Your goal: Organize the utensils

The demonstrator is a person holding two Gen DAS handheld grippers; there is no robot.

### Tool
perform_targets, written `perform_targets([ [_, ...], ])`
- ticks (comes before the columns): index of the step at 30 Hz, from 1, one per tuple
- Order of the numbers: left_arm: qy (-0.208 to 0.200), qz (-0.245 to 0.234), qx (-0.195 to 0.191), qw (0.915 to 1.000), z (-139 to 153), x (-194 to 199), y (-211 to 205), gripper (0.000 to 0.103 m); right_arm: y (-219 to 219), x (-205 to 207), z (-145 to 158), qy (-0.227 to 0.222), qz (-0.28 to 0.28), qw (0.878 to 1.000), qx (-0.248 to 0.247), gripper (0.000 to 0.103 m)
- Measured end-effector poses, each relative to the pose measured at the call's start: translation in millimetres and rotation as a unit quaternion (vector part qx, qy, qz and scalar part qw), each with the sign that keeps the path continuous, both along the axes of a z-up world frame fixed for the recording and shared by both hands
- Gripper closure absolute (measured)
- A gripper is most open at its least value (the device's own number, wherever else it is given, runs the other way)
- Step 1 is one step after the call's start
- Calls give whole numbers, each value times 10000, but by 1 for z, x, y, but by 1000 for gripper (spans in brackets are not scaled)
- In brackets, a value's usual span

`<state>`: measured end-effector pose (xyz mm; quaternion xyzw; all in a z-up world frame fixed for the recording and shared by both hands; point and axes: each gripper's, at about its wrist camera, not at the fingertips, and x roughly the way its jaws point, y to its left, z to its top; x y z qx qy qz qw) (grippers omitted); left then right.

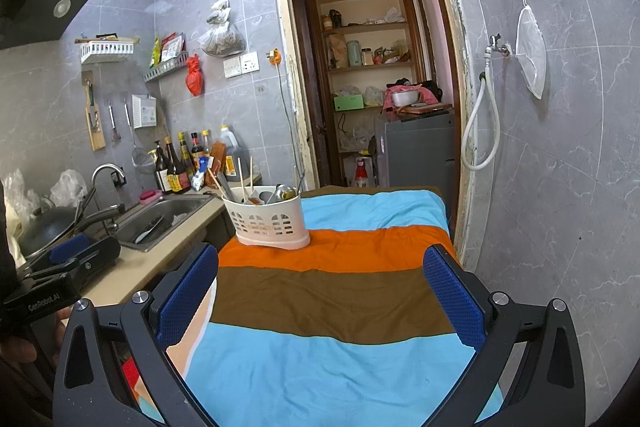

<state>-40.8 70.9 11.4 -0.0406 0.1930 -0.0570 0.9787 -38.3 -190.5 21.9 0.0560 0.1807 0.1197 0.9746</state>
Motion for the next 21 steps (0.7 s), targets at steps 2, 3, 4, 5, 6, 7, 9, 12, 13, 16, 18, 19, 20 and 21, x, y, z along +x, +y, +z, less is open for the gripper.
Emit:
perform_targets([
  [2, -4, 3, -1, 10000, -1, 0, 0, 6, 1, 0, -1, 0, 0, 10000, -2, 0],
  [3, -3, 0, -1, 10000, 0, 0, 0, 7, 1, 0, -1, 0, 1, 10000, 0, 0],
  [4, -2, 1, -2, 10000, -1, 0, 0, 7, 1, 0, 0, 5, 0, 10000, 2, 0],
  [5, -5, 1, -2, 10000, 0, 0, 0, 6, 1, 0, 0, 1, -1, 10000, 1, 0],
  [6, -10, 2, -2, 10000, 0, 0, 0, 6, 1, 0, 0, -2, -3, 10000, -1, 0],
  [7, -10, 3, 0, 10000, 0, 0, 0, 6, 1, 0, 0, -1, 0, 10000, -1, 0],
  [9, -9, 4, -2, 10000, -1, 0, 0, 6, 1, 0, 0, 5, 2, 10000, 1, 0],
  [12, -7, 7, 2, 10000, 0, 0, -2, 7, 1, -1, 0, -4, 0, 10000, -1, 0],
  [13, -10, 9, 1, 10000, 1, 0, -2, 7, 1, 0, 0, 2, -3, 10000, 0, 0],
  [16, -11, 7, 0, 10000, 0, 0, -1, 6, 1, 0, 0, 4, -1, 10000, 1, 0],
  [18, -12, 10, -3, 10000, 1, 0, -2, 6, 1, -1, 0, 9, 7, 10000, 1, 0],
  [19, -12, 11, 1, 10000, 1, 0, -2, 6, 2, -1, 0, 8, 7, 10000, 0, 0],
  [20, -11, 7, 1, 10000, 0, 0, -1, 6, 2, -1, 0, 5, 5, 10000, 0, 0],
  [21, -10, 6, -5, 10000, 0, 0, -1, 6, 2, -1, 0, 4, 8, 10000, -1, 0],
])
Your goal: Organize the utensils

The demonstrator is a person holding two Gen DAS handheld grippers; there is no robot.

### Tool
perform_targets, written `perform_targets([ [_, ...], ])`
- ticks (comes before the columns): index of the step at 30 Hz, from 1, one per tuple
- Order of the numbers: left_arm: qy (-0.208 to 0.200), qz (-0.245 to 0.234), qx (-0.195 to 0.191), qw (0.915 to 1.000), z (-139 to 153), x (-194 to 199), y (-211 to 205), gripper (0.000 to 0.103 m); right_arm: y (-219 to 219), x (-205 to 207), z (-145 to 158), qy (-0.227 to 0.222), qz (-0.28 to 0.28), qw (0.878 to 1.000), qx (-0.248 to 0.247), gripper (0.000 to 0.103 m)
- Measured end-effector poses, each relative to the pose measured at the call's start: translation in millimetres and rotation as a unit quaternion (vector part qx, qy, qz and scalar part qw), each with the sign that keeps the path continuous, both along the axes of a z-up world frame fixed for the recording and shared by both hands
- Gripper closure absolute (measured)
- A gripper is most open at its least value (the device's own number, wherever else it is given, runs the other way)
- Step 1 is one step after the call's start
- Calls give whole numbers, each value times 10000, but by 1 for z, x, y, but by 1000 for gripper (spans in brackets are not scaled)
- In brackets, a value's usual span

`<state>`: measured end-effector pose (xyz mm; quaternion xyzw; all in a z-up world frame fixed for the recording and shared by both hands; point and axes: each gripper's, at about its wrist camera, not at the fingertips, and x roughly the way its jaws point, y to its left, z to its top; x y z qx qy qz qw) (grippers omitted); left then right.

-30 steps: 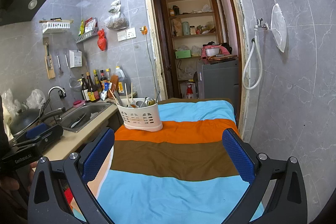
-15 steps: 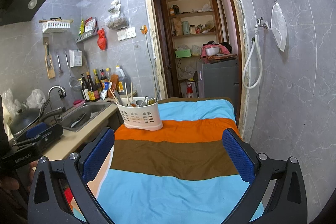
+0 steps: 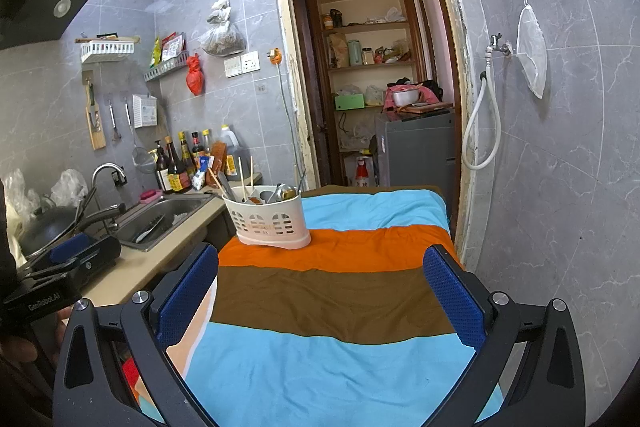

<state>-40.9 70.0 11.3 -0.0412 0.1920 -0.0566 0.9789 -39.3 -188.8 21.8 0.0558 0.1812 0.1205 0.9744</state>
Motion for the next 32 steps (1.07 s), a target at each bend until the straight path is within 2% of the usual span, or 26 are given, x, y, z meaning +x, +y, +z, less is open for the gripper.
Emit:
perform_targets([
  [10, 39, -29, -19, 10000, 5, 1, -2, 7, 1, -1, 0, 9, 1, 10000, -3, 0],
  [21, 51, 246, 11, 9997, 2, 5, 1, 7, 8, -5, -5, 46, 43, 10000, -25, 0],
  [32, 46, 259, 31, 9997, -1, 3, 1, 6, 14, -6, -7, 80, 82, 9999, -35, 0],
])
